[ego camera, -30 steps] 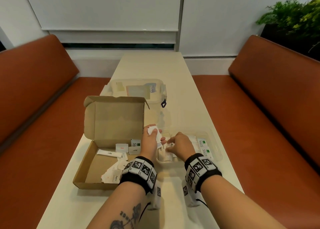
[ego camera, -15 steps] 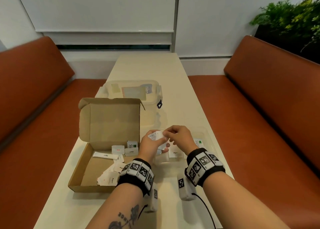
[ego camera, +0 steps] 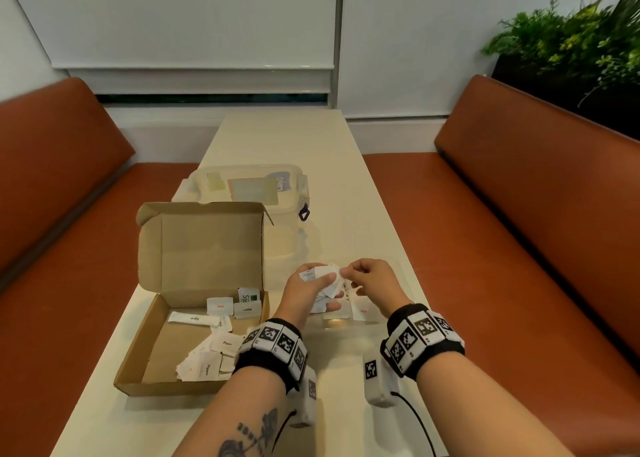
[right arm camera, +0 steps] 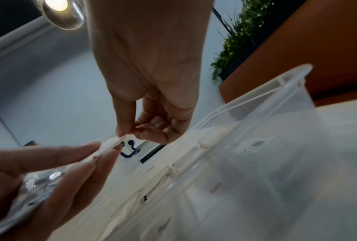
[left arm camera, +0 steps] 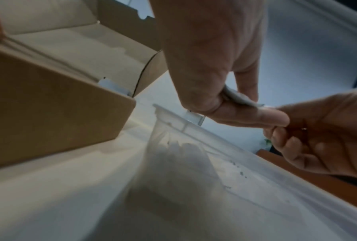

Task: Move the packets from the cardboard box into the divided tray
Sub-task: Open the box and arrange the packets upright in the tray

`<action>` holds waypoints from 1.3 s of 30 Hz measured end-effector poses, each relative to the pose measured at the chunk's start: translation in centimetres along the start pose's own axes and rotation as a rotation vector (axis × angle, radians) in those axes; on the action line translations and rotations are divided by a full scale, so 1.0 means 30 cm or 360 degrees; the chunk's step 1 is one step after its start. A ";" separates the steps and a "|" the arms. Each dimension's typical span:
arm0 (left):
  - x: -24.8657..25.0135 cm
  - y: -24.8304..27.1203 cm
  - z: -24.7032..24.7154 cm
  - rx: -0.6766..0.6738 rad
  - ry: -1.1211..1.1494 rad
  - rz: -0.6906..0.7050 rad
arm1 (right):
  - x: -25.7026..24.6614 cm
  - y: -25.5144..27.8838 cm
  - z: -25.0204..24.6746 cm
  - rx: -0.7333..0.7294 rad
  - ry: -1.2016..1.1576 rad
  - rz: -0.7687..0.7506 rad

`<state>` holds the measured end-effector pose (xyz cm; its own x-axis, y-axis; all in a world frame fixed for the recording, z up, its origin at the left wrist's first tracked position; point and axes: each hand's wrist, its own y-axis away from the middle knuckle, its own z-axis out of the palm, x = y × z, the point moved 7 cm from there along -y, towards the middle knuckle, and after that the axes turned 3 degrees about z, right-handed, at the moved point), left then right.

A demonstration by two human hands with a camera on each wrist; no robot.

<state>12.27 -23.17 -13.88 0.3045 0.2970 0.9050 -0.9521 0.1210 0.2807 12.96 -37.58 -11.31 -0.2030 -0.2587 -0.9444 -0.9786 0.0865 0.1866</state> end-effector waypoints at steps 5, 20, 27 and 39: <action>0.012 -0.020 0.018 0.0049 -0.0033 0.0090 | 0.009 -0.002 -0.016 -0.0066 -0.0127 0.0016; -0.009 -0.033 0.016 0.0307 0.0033 0.0046 | 0.035 -0.008 -0.138 0.0212 -0.0570 0.0017; 0.007 -0.026 0.072 0.0149 -0.0069 0.0124 | 0.060 0.001 -0.083 0.0051 -0.0545 0.0057; -0.006 -0.028 0.061 0.0156 -0.0250 0.0208 | 0.029 -0.004 -0.118 -0.0030 0.0187 -0.0059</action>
<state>12.97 -25.05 -13.70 0.1782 0.1518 0.9722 -0.9835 -0.0036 0.1808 12.78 -41.23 -11.20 -0.1682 -0.3723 -0.9127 -0.9857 0.0568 0.1585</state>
